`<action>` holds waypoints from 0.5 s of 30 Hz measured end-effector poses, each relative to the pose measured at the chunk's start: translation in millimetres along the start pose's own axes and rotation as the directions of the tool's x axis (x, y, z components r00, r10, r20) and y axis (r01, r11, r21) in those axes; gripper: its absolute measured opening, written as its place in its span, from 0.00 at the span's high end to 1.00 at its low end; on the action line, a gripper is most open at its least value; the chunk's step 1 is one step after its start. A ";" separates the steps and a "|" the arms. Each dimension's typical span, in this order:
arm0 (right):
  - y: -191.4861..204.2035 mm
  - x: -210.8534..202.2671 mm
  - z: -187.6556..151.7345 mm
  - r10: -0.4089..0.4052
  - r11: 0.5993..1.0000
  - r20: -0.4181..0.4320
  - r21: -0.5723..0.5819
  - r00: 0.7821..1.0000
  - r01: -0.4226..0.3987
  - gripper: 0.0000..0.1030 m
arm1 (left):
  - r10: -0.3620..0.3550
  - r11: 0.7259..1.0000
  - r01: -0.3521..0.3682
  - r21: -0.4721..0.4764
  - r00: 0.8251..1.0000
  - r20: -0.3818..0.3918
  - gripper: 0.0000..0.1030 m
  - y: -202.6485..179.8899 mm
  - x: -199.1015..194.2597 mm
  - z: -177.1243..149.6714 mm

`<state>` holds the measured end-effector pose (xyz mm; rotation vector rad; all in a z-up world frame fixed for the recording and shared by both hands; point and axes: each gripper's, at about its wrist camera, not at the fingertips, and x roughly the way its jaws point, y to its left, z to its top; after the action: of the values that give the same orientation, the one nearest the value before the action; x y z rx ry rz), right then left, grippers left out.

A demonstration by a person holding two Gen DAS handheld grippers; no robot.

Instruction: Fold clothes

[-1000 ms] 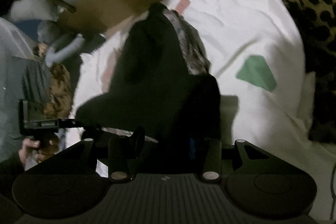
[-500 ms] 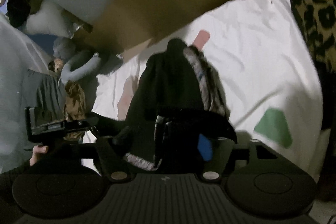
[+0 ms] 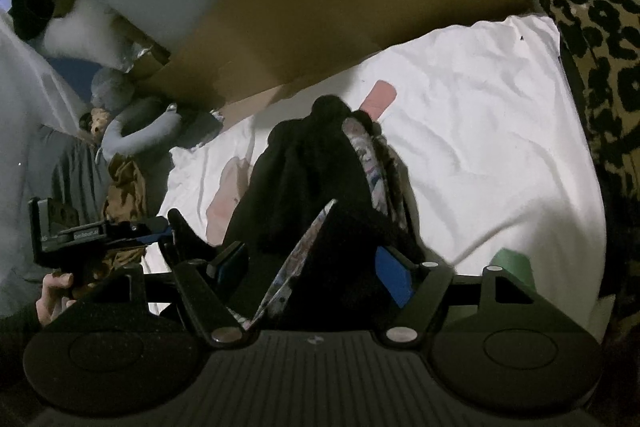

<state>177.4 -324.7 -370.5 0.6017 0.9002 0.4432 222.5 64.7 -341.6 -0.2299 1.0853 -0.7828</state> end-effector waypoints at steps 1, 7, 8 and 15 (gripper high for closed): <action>1.3 -0.7 -3.8 0.001 1.000 -0.009 -0.008 1.000 -0.001 0.26 | 0.001 1.000 -0.001 -0.005 1.000 -0.004 0.45 1.3 -0.5 -2.6; 1.4 2.2 -25.0 -0.008 1.000 -0.078 -0.024 0.997 0.006 0.26 | 0.021 0.999 -0.022 -0.036 0.999 -0.026 0.45 12.1 -3.7 -12.4; 1.1 3.4 -27.7 -0.011 1.000 -0.084 -0.025 0.996 0.009 0.26 | 0.025 0.999 -0.027 -0.041 0.999 -0.028 0.45 14.0 -5.1 -13.5; 13.1 18.0 -39.8 -0.074 0.990 -0.122 -0.128 0.990 0.058 0.26 | 0.061 0.996 -0.064 -0.055 0.996 -0.064 0.45 20.1 -17.4 -32.9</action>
<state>153.0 -292.5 -391.6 0.4317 1.0026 0.4777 199.4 97.2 -355.6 -0.2200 1.1694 -0.7076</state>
